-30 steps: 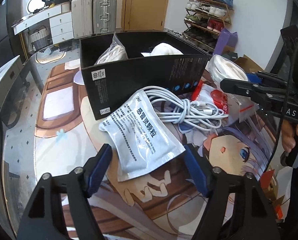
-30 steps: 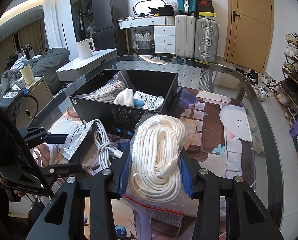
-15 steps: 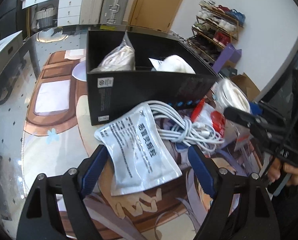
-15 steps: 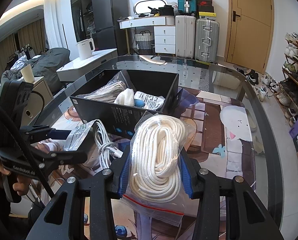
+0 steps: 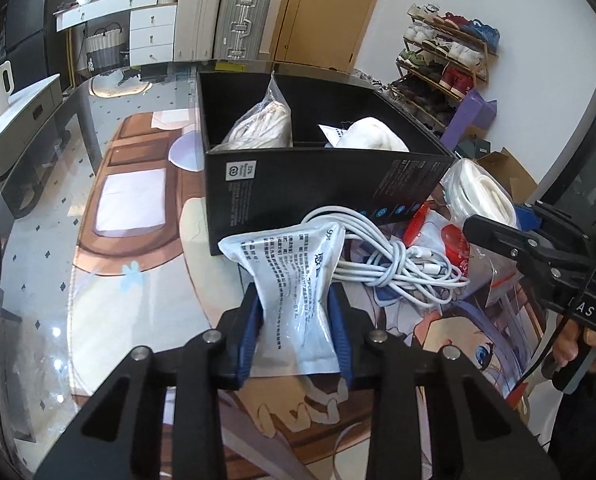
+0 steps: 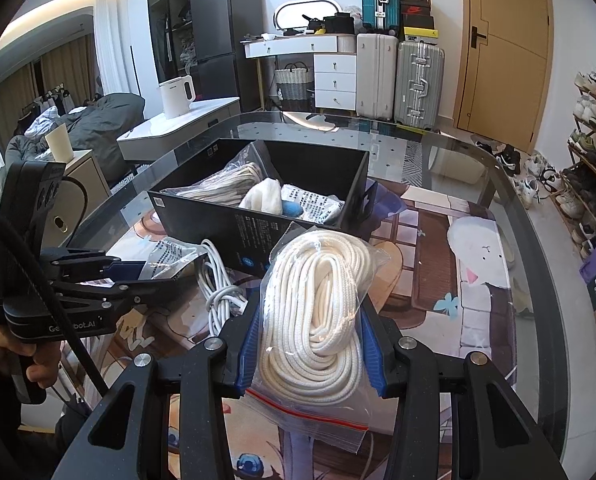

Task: Organize soft objects
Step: 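Carry the medicine packet with the left gripper while the right gripper carries the rope bag over the box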

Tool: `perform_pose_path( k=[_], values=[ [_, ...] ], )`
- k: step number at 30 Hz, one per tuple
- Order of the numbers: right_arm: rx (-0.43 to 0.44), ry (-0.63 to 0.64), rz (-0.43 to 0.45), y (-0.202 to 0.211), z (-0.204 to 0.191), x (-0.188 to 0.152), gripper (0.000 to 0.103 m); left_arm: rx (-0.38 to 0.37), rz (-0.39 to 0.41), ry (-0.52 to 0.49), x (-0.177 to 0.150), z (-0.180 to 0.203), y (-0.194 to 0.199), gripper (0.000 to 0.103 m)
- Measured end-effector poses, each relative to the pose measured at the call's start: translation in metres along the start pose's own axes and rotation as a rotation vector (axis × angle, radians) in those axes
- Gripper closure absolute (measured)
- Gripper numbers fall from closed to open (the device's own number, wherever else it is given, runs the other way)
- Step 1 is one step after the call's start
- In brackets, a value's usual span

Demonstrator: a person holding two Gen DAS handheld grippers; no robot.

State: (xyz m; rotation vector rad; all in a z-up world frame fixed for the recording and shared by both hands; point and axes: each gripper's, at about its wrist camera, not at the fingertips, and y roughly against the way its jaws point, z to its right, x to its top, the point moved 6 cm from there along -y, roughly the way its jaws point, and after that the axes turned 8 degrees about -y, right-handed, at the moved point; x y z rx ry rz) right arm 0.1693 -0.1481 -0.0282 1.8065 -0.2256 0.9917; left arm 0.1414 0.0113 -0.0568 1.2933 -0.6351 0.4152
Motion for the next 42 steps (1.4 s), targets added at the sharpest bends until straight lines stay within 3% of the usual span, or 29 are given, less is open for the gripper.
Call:
perform_pose_path(
  k=[9,26,42],
  values=[
    [0.007,0.001,0.029,0.006,-0.002,0.004,0.059,0.018,0.056,-0.008,0.0,-0.006,0.02,0.073],
    [0.046,0.021,0.105,0.019,-0.017,0.037,0.059,0.009,0.177,-0.031,0.041,-0.009,0.057,0.073],
    [0.04,0.046,0.117,0.001,-0.02,0.078,0.059,0.016,0.213,-0.053,0.084,-0.016,0.045,0.073]
  ],
)
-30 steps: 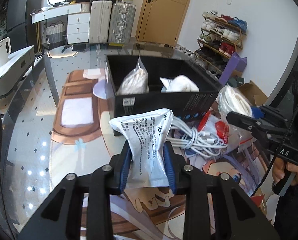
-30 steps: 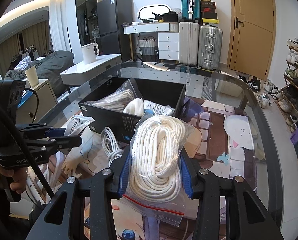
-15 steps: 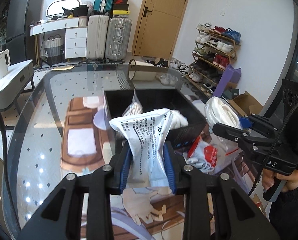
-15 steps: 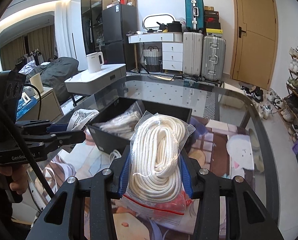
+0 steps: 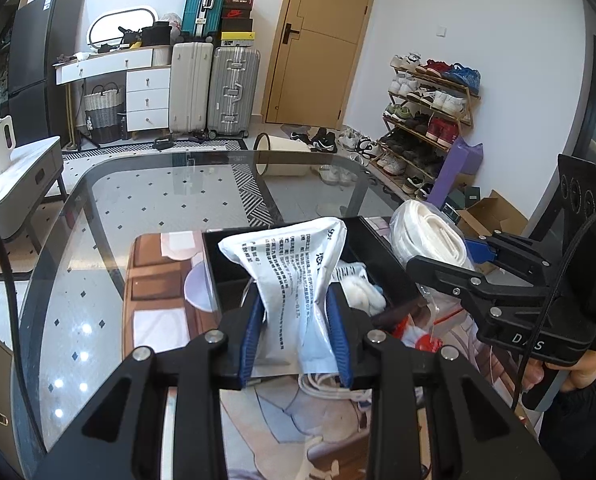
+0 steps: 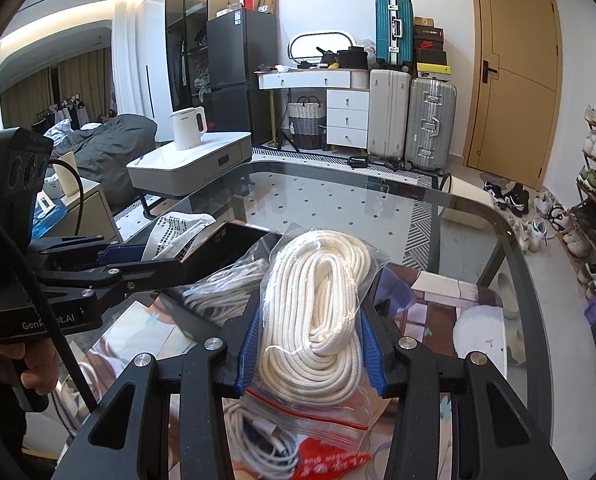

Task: Organize soft objects
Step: 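Carry the medicine packet with the left gripper while the right gripper carries the rope bag over the box, then lower the packet into the box with the left gripper while the right gripper drops the rope bag in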

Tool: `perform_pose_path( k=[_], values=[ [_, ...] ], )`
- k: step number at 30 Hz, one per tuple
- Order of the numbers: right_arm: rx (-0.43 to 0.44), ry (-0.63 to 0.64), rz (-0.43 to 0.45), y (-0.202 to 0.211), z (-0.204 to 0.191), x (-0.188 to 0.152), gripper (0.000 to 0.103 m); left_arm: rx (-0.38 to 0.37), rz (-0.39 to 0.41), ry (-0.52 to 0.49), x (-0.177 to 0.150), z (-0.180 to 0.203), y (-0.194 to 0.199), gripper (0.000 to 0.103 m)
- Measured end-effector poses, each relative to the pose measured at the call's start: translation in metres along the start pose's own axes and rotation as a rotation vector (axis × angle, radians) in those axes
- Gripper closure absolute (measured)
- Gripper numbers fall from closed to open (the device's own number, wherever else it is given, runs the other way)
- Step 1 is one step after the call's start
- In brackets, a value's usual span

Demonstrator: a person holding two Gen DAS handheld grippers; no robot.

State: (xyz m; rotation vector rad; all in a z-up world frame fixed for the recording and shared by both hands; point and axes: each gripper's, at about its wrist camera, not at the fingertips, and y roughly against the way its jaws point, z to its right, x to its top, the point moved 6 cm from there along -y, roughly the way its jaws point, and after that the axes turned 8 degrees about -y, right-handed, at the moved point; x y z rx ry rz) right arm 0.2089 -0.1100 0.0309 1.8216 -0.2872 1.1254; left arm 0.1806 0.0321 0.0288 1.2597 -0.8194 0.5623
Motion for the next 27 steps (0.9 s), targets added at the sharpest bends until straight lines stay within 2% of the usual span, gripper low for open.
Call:
perform_pose_path(
  k=[12,19,27],
  values=[
    [-0.035,0.067,0.033,-0.028,0.007,0.025,0.059,0.018,-0.04,-0.033,0.008,-0.005,-0.036,0.073],
    [-0.044,0.145,-0.003,-0.053,0.007,0.021,0.059,0.025,-0.068,-0.054,0.008,-0.004,-0.051,0.073],
    [-0.035,0.231,-0.083,-0.081,0.002,0.002,0.059,0.041,-0.091,-0.092,0.01,0.001,-0.064,0.073]
  ],
)
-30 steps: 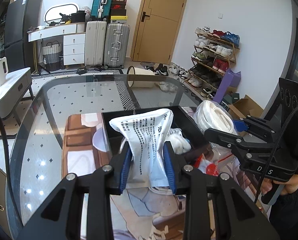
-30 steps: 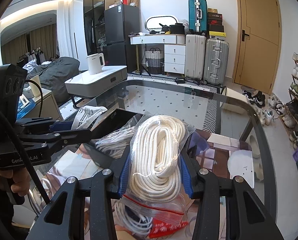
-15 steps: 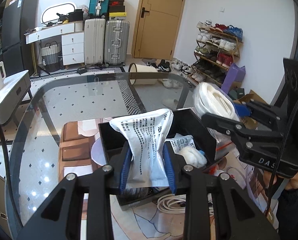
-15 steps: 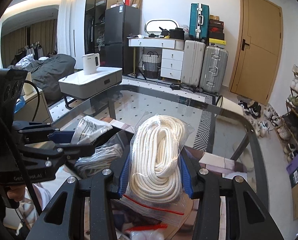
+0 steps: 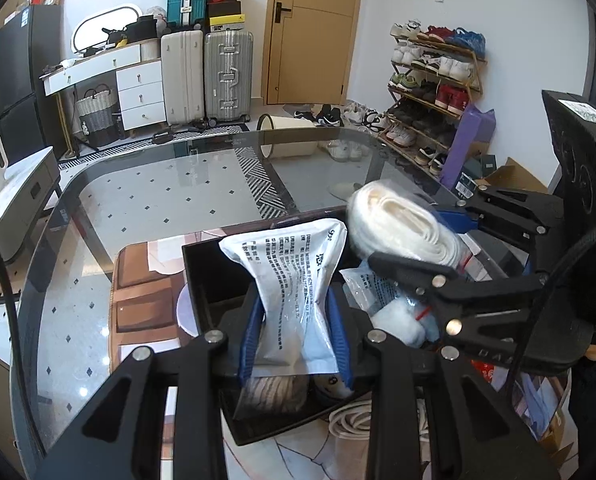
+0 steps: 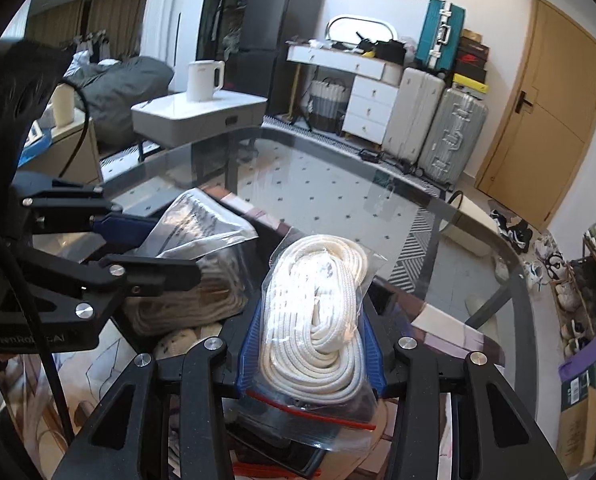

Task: Organize soft objects
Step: 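Lower the packet into the box with the left gripper while the right gripper drops the rope bag in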

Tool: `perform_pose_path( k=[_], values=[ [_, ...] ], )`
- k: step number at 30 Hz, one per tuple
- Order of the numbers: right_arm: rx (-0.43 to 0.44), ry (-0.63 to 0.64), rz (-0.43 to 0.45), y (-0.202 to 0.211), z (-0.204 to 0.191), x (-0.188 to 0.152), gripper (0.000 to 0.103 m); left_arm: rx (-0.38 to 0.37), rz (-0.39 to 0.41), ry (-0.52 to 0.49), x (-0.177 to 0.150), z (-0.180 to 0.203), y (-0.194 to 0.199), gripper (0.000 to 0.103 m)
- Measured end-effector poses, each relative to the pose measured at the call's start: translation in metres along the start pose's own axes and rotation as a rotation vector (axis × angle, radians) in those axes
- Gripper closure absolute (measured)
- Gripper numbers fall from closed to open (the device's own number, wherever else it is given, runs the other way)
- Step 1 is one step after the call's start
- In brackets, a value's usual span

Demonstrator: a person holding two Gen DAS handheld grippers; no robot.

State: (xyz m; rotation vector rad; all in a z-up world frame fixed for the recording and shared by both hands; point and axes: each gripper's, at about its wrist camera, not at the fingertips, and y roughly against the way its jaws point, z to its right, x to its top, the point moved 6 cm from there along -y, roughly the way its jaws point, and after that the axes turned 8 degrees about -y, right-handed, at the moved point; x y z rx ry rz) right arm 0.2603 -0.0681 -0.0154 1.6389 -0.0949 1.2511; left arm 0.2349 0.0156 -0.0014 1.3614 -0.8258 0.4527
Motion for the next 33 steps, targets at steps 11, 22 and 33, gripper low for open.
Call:
perform_pose_path(
  k=[11,22,33],
  values=[
    [0.018,0.01,-0.088,-0.018,0.004,-0.002,0.059,0.001,-0.025,-0.026,0.001,0.003,-0.015,0.07],
    [-0.014,0.027,-0.046,-0.004,0.01,0.003,0.032,0.004,-0.019,-0.018,-0.003,0.004,-0.003,0.044],
    [-0.048,-0.167,0.064,0.058,0.031,-0.018,0.002,0.031,0.07,0.028,-0.015,0.007,0.039,0.007]
  ],
)
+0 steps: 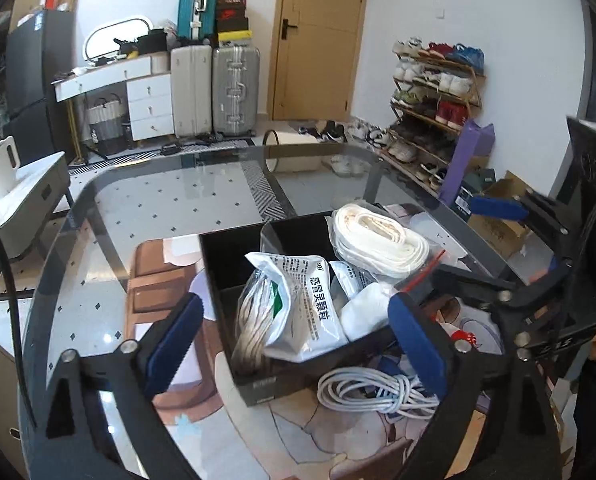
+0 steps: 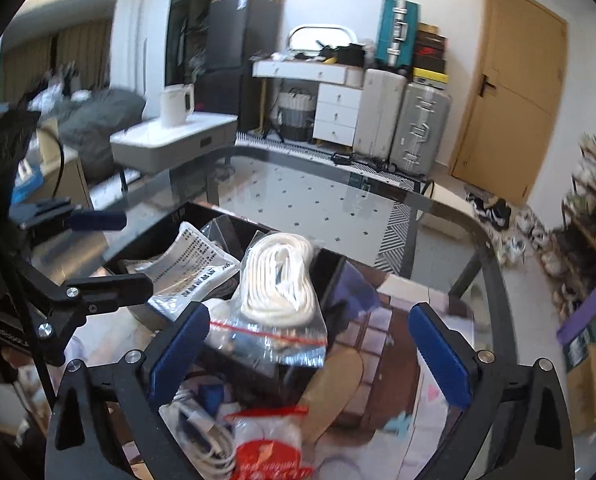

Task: Organize soft objects
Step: 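Lower the packet into the box with the left gripper while the right gripper drops the rope bag in, then withdraw both open grippers from the black box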

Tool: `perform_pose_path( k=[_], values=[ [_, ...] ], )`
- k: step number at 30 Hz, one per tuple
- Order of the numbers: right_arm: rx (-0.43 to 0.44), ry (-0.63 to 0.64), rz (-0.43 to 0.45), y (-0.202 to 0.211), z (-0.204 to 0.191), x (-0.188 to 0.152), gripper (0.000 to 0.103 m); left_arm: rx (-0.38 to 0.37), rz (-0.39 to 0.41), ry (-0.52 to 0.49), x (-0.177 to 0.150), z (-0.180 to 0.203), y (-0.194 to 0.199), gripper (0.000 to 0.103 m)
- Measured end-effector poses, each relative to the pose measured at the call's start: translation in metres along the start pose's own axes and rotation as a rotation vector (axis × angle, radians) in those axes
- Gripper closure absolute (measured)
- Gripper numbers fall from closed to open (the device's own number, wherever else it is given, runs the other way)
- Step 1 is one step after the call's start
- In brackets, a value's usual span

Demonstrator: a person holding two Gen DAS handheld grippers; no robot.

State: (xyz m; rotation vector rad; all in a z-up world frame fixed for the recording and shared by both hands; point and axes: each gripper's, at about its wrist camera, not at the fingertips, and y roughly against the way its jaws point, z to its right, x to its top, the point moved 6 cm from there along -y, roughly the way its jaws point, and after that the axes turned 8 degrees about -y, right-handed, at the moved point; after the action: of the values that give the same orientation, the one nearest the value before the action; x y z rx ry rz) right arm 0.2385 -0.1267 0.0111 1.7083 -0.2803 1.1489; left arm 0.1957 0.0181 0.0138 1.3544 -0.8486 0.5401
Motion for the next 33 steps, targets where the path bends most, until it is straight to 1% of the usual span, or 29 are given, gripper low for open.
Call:
perform_pose_path(
  k=[2,4,10,16,20,24,28,30,33],
  values=[
    [0.013,-0.051,0.006,0.011,0.006,-0.006,0.001,-0.018,0.007,0.016,-0.003,0.0,0.005,0.007],
    [0.009,-0.089,0.01,0.02,0.011,-0.012,0.001,-0.037,0.019,0.032,-0.007,0.0,0.012,0.007],
    [0.007,-0.121,0.007,0.038,0.016,-0.031,0.001,-0.007,0.051,0.037,-0.018,-0.001,0.026,0.006],
    [0.006,-0.108,-0.023,0.037,0.015,-0.048,0.001,0.016,0.063,0.048,-0.028,0.0,0.032,0.005],
    [0.021,-0.099,-0.032,0.034,0.015,-0.057,0.001,0.028,0.072,0.062,-0.034,-0.001,0.035,0.005],
    [0.009,-0.082,-0.053,0.031,0.017,-0.062,0.001,0.03,0.075,0.086,-0.041,-0.001,0.035,0.005],
    [0.014,-0.095,-0.085,0.028,0.02,-0.068,0.001,0.031,0.058,0.085,-0.048,0.002,0.032,0.005],
    [0.003,-0.105,-0.102,0.025,0.024,-0.072,0.001,0.04,0.047,0.081,-0.051,0.004,0.029,0.005],
    [0.002,-0.116,-0.121,0.02,0.025,-0.076,0.001,0.034,0.038,0.071,-0.054,0.008,0.027,0.005]
  ],
)
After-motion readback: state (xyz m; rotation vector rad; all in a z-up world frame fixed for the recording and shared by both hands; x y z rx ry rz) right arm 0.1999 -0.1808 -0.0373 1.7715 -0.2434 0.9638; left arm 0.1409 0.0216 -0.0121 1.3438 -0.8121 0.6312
